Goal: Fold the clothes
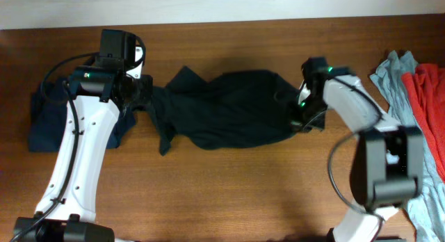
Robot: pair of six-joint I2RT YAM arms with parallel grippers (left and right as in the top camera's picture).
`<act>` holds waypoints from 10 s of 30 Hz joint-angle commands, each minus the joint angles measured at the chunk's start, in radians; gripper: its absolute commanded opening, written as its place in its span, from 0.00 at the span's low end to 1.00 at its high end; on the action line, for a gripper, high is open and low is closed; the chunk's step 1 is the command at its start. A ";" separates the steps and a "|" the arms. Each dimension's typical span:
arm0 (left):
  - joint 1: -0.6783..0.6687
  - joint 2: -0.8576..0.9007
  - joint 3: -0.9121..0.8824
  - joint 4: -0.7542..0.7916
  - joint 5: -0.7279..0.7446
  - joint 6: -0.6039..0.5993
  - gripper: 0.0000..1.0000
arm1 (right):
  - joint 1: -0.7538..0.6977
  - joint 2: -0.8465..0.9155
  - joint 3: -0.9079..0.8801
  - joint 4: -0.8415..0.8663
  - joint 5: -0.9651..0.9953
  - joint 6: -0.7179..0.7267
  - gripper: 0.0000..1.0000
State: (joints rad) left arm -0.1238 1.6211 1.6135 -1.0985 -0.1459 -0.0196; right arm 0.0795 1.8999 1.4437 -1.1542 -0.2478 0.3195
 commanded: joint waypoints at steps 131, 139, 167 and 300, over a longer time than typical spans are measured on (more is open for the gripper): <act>0.004 -0.007 0.003 0.097 0.038 0.066 0.08 | 0.040 -0.029 -0.050 0.068 0.090 -0.022 0.41; 0.004 -0.007 0.003 0.100 0.038 0.066 0.11 | 0.040 -0.029 -0.244 0.308 -0.018 0.042 0.27; 0.004 -0.007 0.003 0.095 0.053 0.066 0.13 | -0.054 -0.031 -0.275 0.540 0.012 0.010 0.79; 0.051 -0.338 -0.140 0.000 0.213 0.089 0.00 | -0.106 -0.306 -0.148 0.164 0.017 0.017 0.05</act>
State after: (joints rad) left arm -0.0818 1.2728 1.4773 -1.0748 0.1173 0.0563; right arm -0.0307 1.6108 1.2793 -0.9508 -0.2661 0.3431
